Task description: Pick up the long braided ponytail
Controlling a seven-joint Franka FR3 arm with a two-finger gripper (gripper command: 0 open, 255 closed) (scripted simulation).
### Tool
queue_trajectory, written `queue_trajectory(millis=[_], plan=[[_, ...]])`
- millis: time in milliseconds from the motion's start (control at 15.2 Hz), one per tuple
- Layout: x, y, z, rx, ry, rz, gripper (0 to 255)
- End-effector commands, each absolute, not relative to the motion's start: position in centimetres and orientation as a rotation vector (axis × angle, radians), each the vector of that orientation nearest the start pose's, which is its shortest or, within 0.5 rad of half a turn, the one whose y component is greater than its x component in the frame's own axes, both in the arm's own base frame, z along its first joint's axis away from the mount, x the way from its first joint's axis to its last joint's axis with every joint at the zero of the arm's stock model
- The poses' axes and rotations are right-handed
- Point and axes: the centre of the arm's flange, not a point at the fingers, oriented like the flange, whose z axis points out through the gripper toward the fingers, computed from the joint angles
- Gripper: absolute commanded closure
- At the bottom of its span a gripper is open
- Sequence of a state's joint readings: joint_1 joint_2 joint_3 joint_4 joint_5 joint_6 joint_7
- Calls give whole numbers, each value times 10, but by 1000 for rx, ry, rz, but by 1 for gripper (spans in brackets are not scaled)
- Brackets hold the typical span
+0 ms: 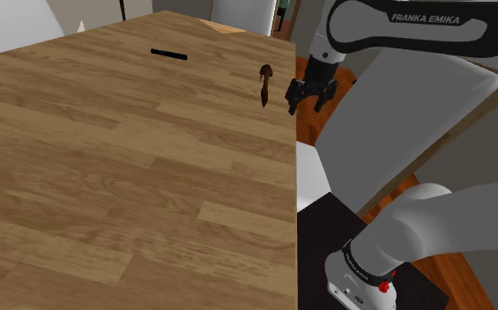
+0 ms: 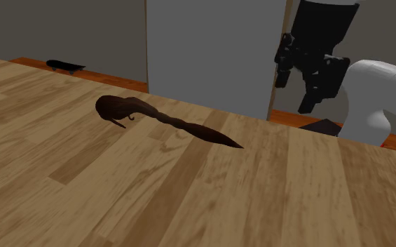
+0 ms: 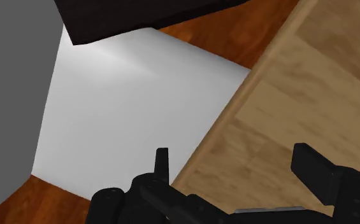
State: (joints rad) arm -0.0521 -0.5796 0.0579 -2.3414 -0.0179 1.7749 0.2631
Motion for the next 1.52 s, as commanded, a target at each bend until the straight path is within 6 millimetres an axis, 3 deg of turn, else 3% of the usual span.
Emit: queue_trajectory(millis=[0,528,1122,1452], plan=[[401,2,539,-3149,489,-95,0],[484,-7,529,-3083,759,-330,0],[574,-35,533,-2959,1050,-589,0],[575,-35,512,-2957,1052,-591,0]])
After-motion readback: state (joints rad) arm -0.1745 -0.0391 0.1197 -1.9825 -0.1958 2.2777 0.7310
